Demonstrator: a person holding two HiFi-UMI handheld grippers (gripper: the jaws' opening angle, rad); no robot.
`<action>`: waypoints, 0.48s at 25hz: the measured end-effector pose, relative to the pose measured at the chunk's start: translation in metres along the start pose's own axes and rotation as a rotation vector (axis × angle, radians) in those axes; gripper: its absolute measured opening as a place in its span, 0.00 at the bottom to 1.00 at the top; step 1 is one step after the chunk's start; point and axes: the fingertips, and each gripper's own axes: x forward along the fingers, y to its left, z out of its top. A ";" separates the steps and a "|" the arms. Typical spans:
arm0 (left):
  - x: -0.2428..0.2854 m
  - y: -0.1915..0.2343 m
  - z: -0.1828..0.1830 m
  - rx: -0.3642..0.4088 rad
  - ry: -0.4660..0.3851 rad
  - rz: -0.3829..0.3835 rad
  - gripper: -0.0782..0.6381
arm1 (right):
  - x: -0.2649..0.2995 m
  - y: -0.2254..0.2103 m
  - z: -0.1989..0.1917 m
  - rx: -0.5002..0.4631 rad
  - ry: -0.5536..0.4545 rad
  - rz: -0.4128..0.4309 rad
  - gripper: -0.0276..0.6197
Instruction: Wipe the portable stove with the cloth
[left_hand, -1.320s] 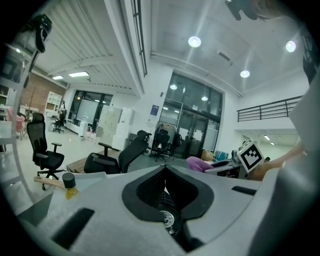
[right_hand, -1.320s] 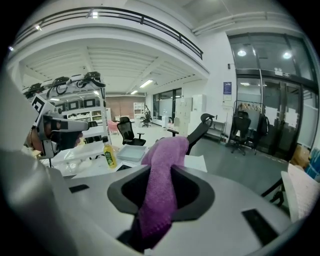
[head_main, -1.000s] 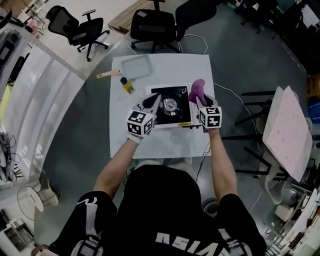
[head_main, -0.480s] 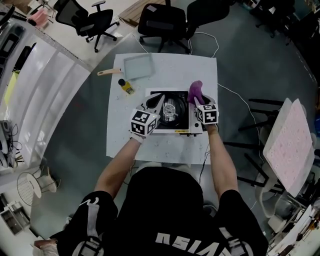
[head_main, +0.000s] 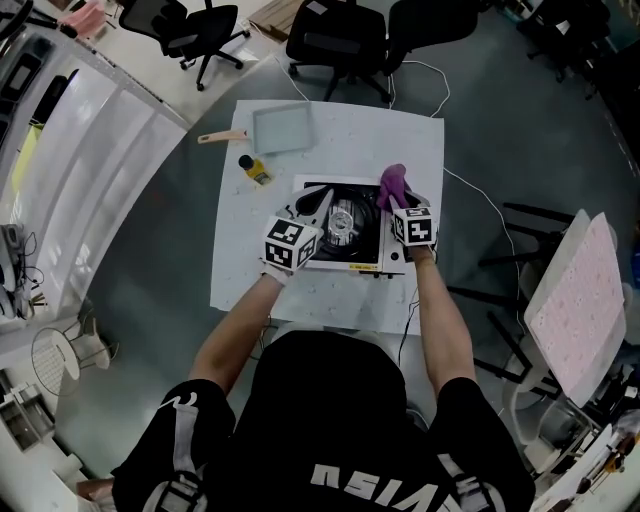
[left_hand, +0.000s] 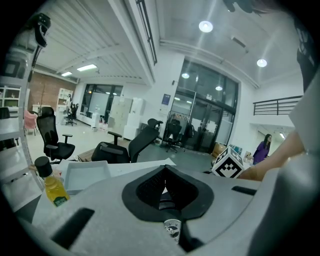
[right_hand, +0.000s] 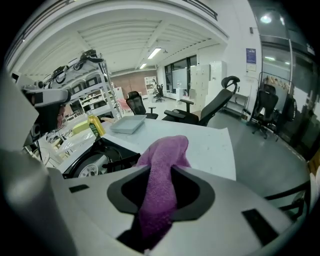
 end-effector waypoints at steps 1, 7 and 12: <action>0.000 0.001 0.000 -0.001 0.000 0.002 0.11 | 0.001 0.000 0.000 0.001 0.002 0.002 0.22; -0.002 0.005 -0.003 -0.006 0.005 0.006 0.11 | 0.000 -0.003 -0.002 0.016 0.002 -0.003 0.22; -0.006 0.004 -0.004 -0.009 0.003 0.007 0.11 | -0.005 -0.004 -0.009 0.030 0.005 -0.010 0.21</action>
